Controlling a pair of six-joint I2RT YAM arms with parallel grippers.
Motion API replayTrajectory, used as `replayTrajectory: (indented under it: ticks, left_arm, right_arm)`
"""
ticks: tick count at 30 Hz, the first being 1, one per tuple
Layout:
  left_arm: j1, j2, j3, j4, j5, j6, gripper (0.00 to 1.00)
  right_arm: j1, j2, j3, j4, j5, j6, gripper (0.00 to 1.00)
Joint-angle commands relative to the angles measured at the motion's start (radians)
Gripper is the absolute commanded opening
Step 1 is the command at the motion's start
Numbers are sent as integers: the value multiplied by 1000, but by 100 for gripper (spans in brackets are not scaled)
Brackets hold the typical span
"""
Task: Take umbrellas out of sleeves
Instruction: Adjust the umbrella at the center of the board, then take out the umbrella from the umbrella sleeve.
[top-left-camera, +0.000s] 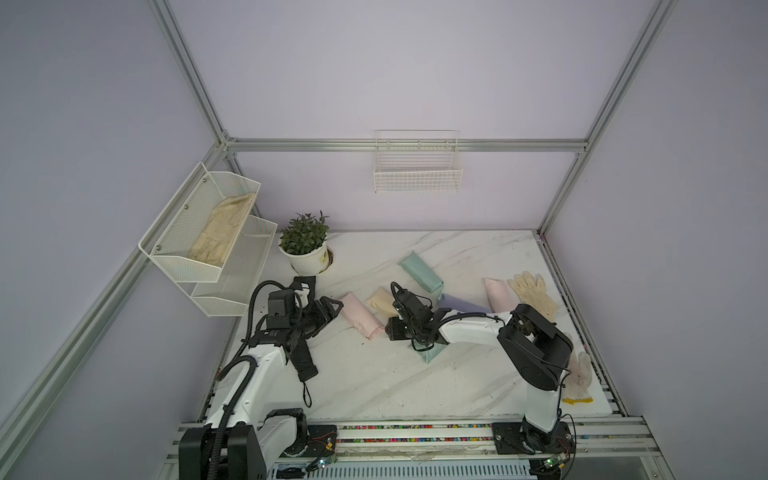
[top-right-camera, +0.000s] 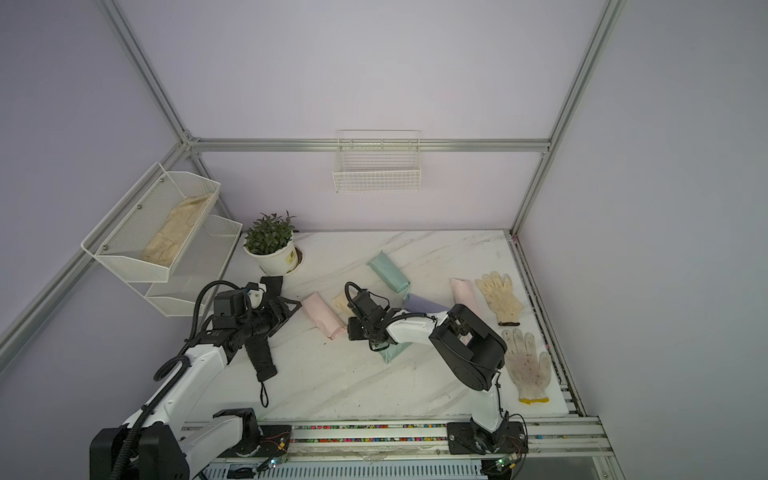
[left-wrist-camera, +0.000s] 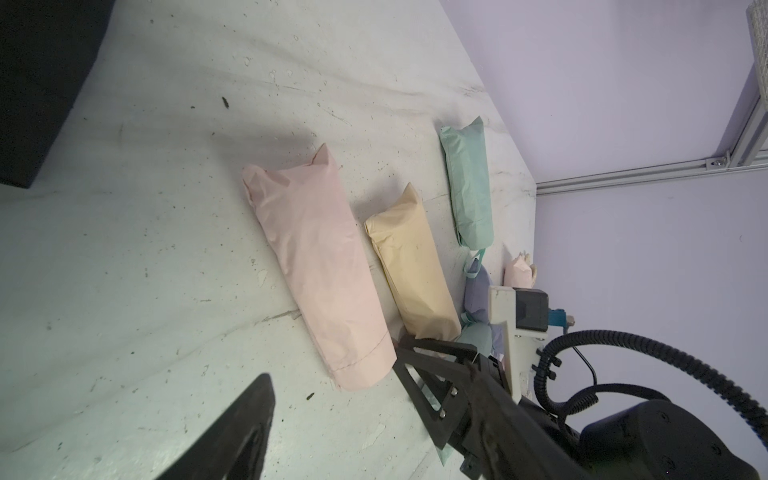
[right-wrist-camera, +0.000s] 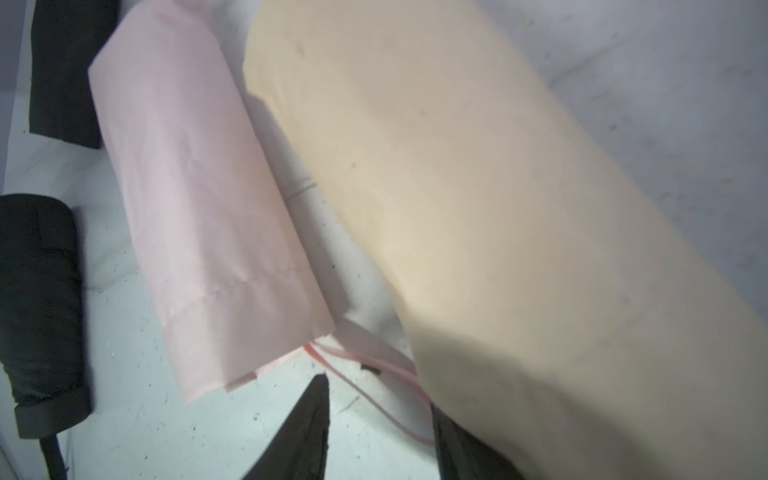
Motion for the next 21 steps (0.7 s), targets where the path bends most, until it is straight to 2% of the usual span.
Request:
replayTrajectory:
  ticks: [1,8,15,19,21]
  left_arm:
    - [-7,2,44,41,-13,-5,74]
    - [-14,-6,32,48,-17,-8,74]
    - [-19,-2,20,62,-18,-15,74]
    - [-24,-6,19,65,-25,-18,74]
    - [-24,-5,18,66,-28,-21,74]
  right_arm:
    - [6,-24,-18,33,-19,-2,43]
    - [7,-42,-67,61,-51,-8,41]
    - [42,1,-35,10,-42,-66,37]
    - [85,24,-25,0,-22,-73,27]
    - [88,28,-31,2,-17,-62,19]
